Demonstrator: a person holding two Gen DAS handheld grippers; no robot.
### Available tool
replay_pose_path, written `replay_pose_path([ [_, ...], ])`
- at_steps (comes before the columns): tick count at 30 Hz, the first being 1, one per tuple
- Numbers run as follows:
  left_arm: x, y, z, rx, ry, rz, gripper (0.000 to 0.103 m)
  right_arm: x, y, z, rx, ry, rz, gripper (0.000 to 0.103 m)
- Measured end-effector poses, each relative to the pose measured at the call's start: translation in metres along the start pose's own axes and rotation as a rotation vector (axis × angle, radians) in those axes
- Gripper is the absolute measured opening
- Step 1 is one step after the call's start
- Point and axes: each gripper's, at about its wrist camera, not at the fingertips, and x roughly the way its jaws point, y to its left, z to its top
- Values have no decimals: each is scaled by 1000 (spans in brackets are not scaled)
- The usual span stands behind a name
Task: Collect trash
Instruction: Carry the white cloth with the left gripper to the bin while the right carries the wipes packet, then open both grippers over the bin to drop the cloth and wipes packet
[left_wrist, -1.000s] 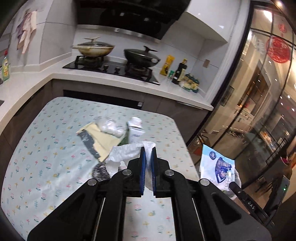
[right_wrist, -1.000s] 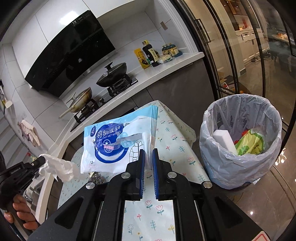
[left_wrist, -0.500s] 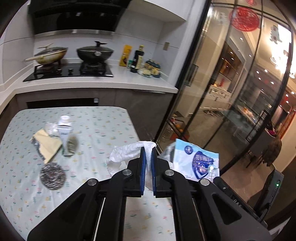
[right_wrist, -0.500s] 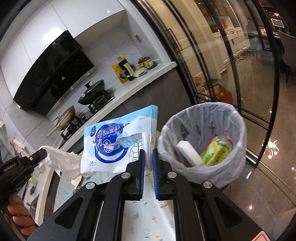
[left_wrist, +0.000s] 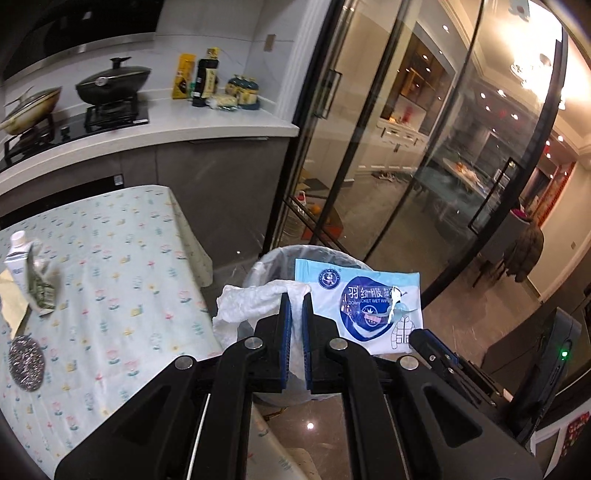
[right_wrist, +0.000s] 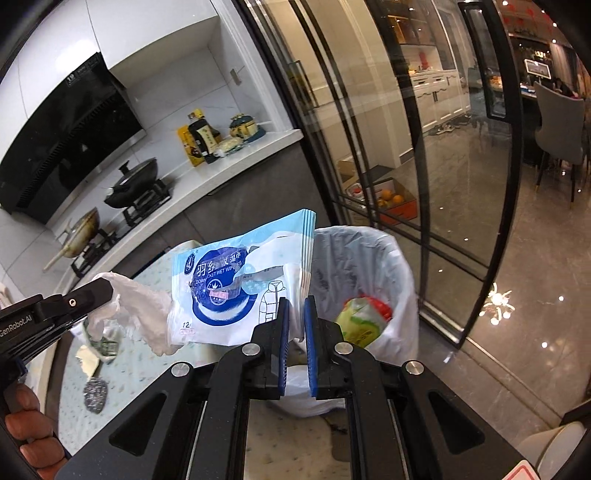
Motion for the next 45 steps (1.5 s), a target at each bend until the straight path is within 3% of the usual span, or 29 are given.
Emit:
replay_pose_path([
  [10, 69, -34, 1, 72, 92, -23, 5, 27, -21, 19, -98, 38, -145, 8],
  [23, 119, -25, 0, 61, 184, -47, 6, 65, -14, 22, -147, 93, -180, 8],
  [27, 122, -17, 1, 40, 186, -61, 7, 73, -7, 20, -160, 100, -185, 14],
  [29, 122, -14, 2, 31, 187, -73, 21, 73, -4, 20, -155, 91, -191, 18],
  [30, 121, -12, 3, 22, 183, -82, 29, 73, -3, 19, -150, 87, -190, 25],
  [31, 118, -10, 4, 10, 173, -87, 47, 72, -2, 19, -147, 81, -186, 33],
  [32, 115, -9, 4, 0, 160, -87, 58, 70, 0, 20, -147, 71, -188, 36],
  [45, 59, 14, 7, -49, 71, -87, 59, 37, 11, 16, -125, 37, -150, 45],
])
